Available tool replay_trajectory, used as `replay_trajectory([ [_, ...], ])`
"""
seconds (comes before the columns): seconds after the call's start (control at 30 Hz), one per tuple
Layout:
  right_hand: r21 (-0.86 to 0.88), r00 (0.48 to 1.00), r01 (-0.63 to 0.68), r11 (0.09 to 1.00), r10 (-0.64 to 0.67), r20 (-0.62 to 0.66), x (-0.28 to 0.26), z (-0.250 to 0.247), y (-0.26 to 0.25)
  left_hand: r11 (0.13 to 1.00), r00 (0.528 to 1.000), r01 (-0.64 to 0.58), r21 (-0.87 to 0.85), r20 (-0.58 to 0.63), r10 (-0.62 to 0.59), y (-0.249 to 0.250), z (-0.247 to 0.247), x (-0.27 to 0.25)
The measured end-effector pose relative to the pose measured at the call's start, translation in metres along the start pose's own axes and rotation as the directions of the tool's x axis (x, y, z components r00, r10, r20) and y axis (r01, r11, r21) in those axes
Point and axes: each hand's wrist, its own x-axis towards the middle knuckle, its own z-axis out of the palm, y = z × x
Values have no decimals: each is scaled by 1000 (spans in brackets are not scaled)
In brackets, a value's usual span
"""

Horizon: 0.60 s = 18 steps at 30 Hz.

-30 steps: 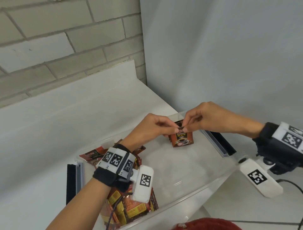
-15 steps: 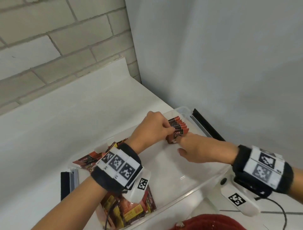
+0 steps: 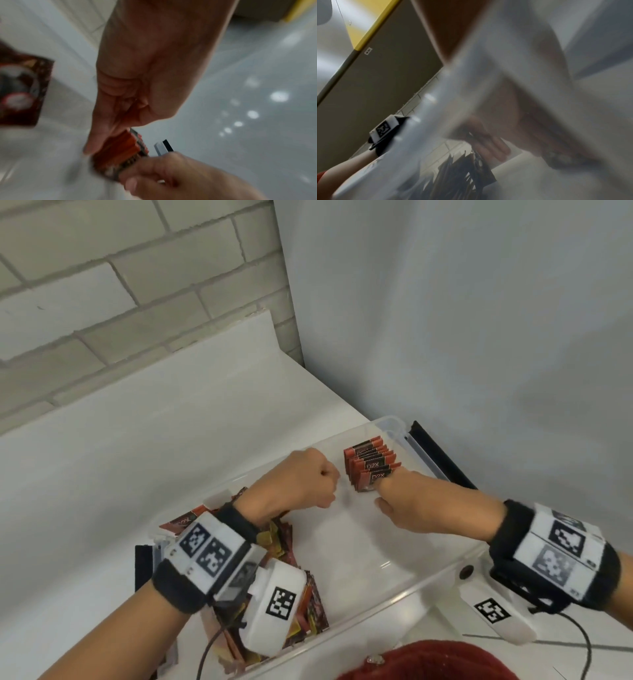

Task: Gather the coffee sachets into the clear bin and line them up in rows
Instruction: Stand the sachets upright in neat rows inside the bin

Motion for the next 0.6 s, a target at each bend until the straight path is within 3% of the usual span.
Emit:
replay_trajectory([
  [0.1,-30,1000,-12,999,11,-21,-4,-5,-1,955,991,101,-278,117,-70,-3,13,4],
  [0.23,-24,997,-36,999,34,-65,-9,-13,-2,721,983,167,-673,166,-73,5,31,14],
  [0.4,-7,995,-44,999,43,-90,-8,-14,-4,497,967,253,-830,213,-137,13,34,14],
  [0.6,-5,989,-14,1000,13,-145,-10,-11,2,487,962,272,-830,214,-172,19,38,11],
])
